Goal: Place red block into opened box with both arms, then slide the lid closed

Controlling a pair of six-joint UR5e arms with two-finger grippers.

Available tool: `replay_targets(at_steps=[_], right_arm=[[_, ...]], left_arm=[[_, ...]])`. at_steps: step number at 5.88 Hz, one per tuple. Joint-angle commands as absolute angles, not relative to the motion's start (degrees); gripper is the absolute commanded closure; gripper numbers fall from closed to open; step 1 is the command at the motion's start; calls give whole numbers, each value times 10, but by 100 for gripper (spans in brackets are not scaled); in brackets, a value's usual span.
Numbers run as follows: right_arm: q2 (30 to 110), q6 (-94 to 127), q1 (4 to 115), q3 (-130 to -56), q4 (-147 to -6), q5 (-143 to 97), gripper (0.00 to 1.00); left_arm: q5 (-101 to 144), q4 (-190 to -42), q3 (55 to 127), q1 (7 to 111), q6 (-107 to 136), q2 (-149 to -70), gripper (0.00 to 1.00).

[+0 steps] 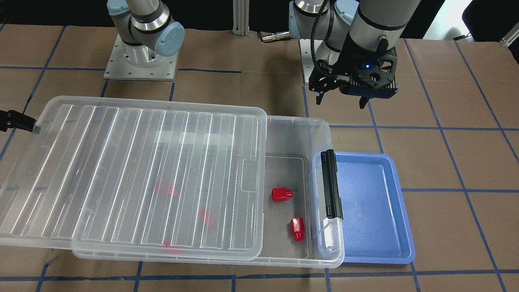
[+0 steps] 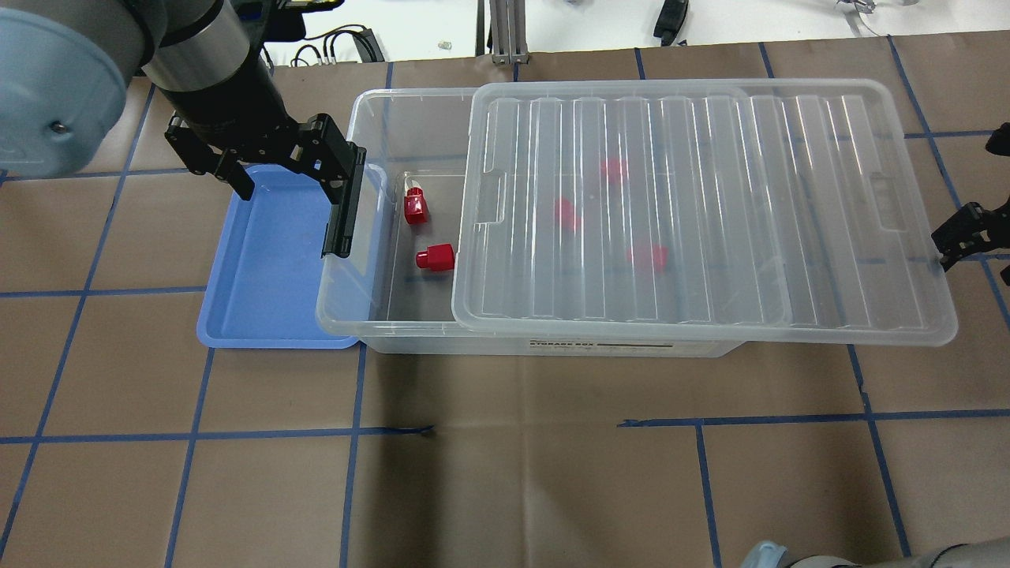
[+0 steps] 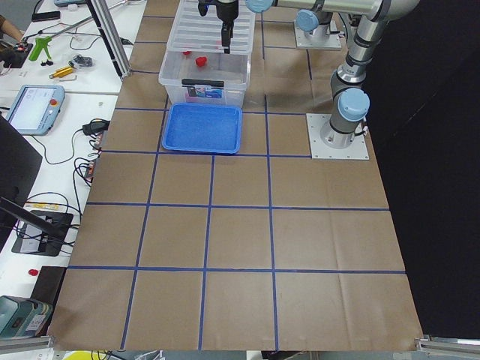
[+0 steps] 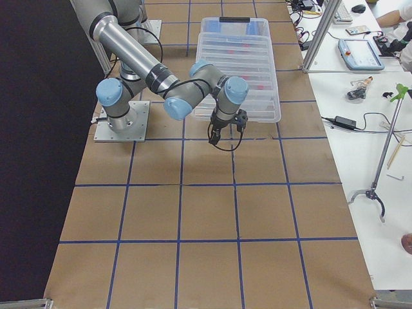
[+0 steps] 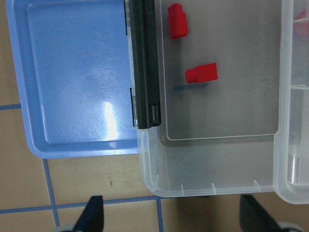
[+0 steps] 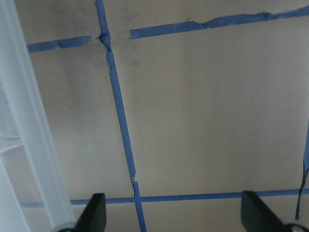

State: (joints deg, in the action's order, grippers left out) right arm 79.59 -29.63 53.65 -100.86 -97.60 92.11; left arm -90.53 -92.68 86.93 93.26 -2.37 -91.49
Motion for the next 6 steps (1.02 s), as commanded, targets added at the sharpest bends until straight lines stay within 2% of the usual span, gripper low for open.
replay_targets(at_steps=[1,6], right_arm=[[796,-294,554,-1007,-979,921,0],[814,-219,613,-1008,-969,894,0]], left_arm=[[-906,-926,870,933,-24,-913,2],[-909,-926,872,933,-25,-913,2]])
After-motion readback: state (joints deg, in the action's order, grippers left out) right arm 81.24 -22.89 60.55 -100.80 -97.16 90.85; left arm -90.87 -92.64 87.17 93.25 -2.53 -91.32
